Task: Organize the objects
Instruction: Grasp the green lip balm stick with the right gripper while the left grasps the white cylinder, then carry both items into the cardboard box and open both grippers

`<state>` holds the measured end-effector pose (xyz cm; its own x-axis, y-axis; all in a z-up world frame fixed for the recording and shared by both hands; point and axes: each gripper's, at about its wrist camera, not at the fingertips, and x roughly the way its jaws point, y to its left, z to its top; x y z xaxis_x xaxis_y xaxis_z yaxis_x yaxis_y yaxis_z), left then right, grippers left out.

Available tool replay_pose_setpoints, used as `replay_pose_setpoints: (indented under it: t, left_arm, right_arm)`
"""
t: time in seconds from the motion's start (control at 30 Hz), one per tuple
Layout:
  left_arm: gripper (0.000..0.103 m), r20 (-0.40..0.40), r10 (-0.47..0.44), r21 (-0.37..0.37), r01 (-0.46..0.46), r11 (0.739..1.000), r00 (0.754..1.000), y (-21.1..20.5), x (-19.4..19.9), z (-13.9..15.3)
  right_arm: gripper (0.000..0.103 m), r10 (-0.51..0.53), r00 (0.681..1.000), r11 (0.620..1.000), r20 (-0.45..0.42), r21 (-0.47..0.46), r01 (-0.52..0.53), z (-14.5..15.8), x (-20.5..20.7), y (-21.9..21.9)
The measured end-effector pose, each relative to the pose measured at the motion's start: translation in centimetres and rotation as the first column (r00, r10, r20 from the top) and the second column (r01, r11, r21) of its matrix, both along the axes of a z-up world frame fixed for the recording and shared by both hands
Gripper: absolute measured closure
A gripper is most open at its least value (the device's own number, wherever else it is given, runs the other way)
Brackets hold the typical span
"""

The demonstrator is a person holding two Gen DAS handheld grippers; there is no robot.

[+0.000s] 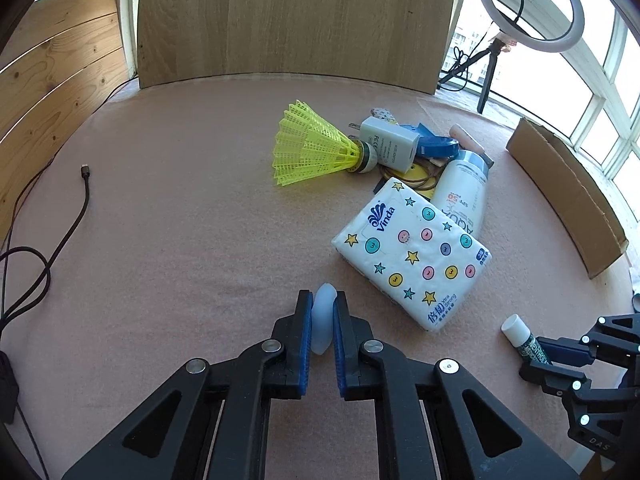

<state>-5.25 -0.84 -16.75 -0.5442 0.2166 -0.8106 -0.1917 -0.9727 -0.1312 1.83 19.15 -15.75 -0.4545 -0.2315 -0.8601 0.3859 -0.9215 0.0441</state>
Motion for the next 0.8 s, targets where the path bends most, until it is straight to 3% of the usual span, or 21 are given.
replay_pose_setpoints:
  t: [0.17,0.47,0.63,0.8]
  left_arm:
    - [0.093,0.000,0.055,0.036,-0.055,0.998,0.998,-1.0,2.0,2.0]
    - [0.093,-0.064,0.043,0.052,-0.039,0.998,0.997,1.0,3.7,8.1]
    - [0.093,-0.101,0.041,0.055,-0.035,0.998,0.994,4.8,3.9,11.1]
    - [0.093,-0.130,0.075,0.032,-0.071,0.997,0.989,11.2,3.9,13.2]
  right_arm:
    - [0.089,-0.025,0.999,1.000,-0.040,-0.015,0.025,0.8,0.3,0.1]
    - [0.089,-0.099,0.985,0.993,-0.138,-0.071,0.090,5.3,-0.1,1.3]
    - [0.089,-0.165,0.969,0.983,-0.187,-0.111,0.146,7.7,-0.5,3.2]
    - [0.089,-0.185,0.953,0.975,-0.241,-0.167,0.147,9.3,-0.1,8.0]
